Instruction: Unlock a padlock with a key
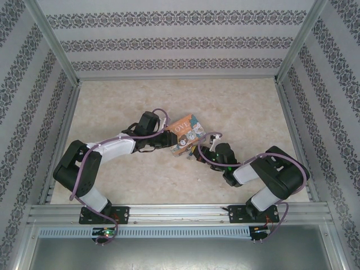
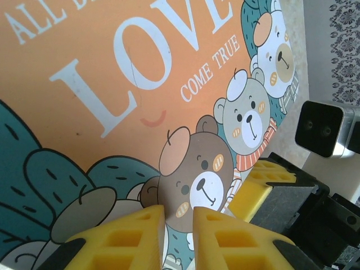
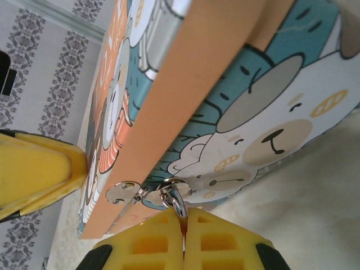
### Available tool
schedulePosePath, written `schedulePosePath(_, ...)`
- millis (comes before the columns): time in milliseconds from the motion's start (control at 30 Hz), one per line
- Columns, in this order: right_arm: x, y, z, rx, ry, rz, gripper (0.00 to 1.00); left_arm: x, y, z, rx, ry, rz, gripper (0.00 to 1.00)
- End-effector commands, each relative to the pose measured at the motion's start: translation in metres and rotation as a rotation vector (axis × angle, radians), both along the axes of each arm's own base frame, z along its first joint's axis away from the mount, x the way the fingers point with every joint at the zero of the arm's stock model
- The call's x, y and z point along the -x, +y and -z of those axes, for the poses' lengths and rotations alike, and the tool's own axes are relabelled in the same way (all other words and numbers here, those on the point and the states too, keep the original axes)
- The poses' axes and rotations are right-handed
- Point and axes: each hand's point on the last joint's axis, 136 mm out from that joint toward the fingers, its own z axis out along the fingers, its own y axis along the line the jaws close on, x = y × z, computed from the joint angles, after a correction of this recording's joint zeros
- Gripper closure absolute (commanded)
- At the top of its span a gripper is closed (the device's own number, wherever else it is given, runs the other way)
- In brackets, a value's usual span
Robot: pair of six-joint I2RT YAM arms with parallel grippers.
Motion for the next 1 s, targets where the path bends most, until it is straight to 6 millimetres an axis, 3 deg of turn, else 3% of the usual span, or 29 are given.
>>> schedulePosePath(0,-0.016,-0.004,-0.021,-0.065,-0.066,0.092,1.00,0.019,0.010,0.030,-0.072,0.096,-0.011,0.79)
schedulePosePath(600,-0.028,-0.011,0.009,-0.125,-0.002,0.221,1.00,0.012,0.010,0.033,-0.101,0.097,-0.012,0.78)
schedulePosePath(967,-0.022,-0.042,0.005,-0.077,-0.038,0.306,1.00,0.001,0.016,0.039,-0.136,0.093,-0.038,0.78)
